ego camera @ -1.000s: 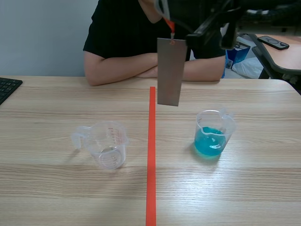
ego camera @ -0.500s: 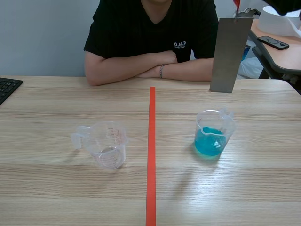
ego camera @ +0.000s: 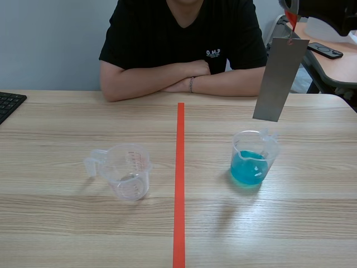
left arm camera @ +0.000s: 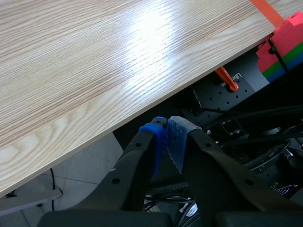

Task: Do the redox reaction experiment.
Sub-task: 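Move the plate over the blue solution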

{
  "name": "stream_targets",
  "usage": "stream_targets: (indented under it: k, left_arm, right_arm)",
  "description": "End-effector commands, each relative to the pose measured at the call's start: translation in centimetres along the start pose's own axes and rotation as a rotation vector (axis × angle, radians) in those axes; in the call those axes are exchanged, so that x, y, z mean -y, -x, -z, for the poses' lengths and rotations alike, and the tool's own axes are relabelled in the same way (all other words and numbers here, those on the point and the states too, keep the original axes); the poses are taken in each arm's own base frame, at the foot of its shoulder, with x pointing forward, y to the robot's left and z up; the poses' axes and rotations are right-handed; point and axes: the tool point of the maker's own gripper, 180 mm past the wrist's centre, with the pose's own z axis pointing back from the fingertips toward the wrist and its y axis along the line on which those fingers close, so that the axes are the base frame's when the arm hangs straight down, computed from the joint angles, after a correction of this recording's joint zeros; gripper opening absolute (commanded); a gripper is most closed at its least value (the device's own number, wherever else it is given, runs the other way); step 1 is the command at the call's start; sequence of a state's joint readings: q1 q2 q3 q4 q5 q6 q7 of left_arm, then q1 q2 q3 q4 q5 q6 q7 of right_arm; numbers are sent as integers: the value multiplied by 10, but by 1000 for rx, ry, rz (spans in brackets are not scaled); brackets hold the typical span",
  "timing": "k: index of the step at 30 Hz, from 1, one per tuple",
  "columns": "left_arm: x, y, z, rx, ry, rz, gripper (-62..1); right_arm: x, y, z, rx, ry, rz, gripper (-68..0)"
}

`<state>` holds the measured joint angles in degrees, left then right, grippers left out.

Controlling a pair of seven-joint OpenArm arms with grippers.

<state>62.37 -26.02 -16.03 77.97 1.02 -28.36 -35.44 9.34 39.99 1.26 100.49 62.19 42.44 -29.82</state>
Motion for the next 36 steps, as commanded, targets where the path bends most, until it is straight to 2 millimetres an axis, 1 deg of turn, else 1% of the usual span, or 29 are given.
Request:
stream_targets:
  k: [1, 11, 17, 20, 24, 27, 30, 34, 36]
  left_arm:
    - [2, -6, 0, 24, 1, -5, -578]
    - [0, -8, 0, 31, -1, 1, -578]
    - [-5, -19, -2, 70, 27, 37, -578]
    - [-12, -23, -5, 76, 31, 32, -578]
    - [-22, -42, -13, 145, 47, 38, -578]
    - [-33, -56, -14, 184, 57, 58, -578]
    - [-41, -70, -11, 216, 92, 64, -578]
    - [-45, -88, -4, 241, 170, 75, -578]
    - [-50, -100, 0, 272, 194, 77, -578]
  right_arm:
    - [0, -12, 0, 38, -9, -17, -660]
    - [-3, -11, 2, 40, -18, -12, -660]
    - [-3, -11, 2, 40, -19, -11, -660]
    - [-3, -10, 2, 37, -19, -9, -660]
    - [-3, -8, 2, 31, -17, -12, -660]
    - [-3, -7, 2, 28, -16, -14, -660]
    - [-3, -7, 2, 26, -15, -16, -660]
    - [-3, -7, 2, 26, -14, -16, -660]
    - [-3, -7, 2, 25, -14, -16, -660]
